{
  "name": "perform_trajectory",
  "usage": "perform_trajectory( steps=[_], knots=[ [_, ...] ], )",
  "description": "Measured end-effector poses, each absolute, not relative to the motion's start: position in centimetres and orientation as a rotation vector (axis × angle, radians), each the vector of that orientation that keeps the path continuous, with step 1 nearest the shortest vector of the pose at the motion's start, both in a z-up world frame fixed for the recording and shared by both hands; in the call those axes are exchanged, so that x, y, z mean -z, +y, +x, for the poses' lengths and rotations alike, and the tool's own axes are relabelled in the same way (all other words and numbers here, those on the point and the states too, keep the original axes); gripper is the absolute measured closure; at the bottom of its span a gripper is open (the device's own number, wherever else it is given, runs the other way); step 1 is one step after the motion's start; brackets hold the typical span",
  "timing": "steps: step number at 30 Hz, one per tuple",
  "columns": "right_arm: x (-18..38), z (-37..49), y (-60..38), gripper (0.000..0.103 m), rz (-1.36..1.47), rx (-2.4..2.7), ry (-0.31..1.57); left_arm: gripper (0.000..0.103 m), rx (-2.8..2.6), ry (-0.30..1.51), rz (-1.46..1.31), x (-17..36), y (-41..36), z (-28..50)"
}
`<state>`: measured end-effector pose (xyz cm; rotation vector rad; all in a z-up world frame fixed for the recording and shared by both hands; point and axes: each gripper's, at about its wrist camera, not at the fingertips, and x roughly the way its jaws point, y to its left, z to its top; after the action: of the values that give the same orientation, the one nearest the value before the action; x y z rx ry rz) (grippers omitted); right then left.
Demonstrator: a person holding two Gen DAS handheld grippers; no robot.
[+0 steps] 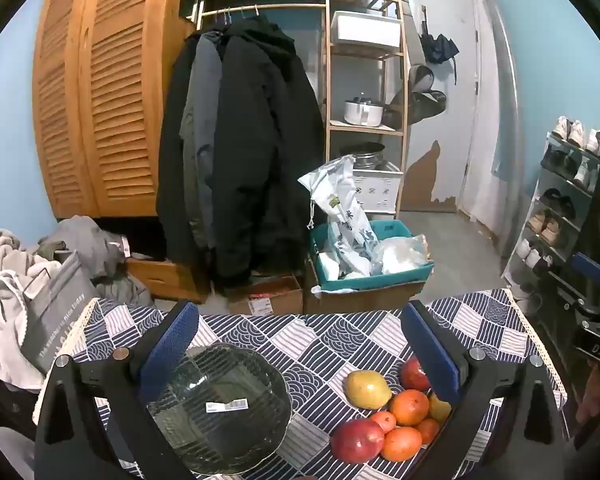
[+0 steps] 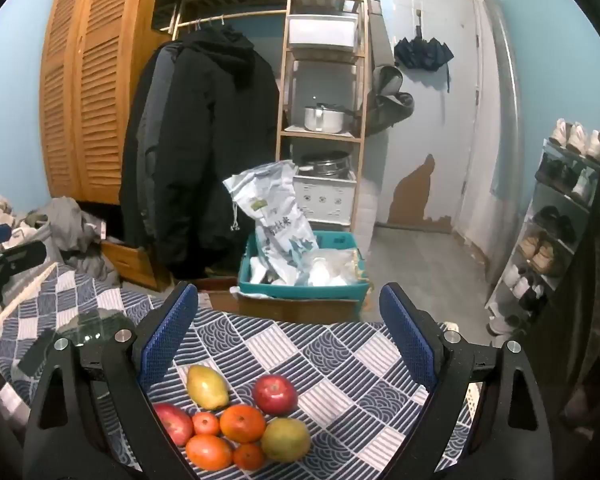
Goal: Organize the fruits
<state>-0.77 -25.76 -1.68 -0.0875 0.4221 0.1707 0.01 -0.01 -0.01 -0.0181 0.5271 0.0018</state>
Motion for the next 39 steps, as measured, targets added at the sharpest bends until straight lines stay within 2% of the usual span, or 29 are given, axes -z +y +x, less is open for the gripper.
perform_trajectory(
  steps=[39],
  knots=[
    [1.97, -0.85, -25.42, 0.012, -0.119, -0.167, 0.421, 0.001, 0.016, 0.509, -0.029, 0.16, -0.12, -0.59]
  ],
)
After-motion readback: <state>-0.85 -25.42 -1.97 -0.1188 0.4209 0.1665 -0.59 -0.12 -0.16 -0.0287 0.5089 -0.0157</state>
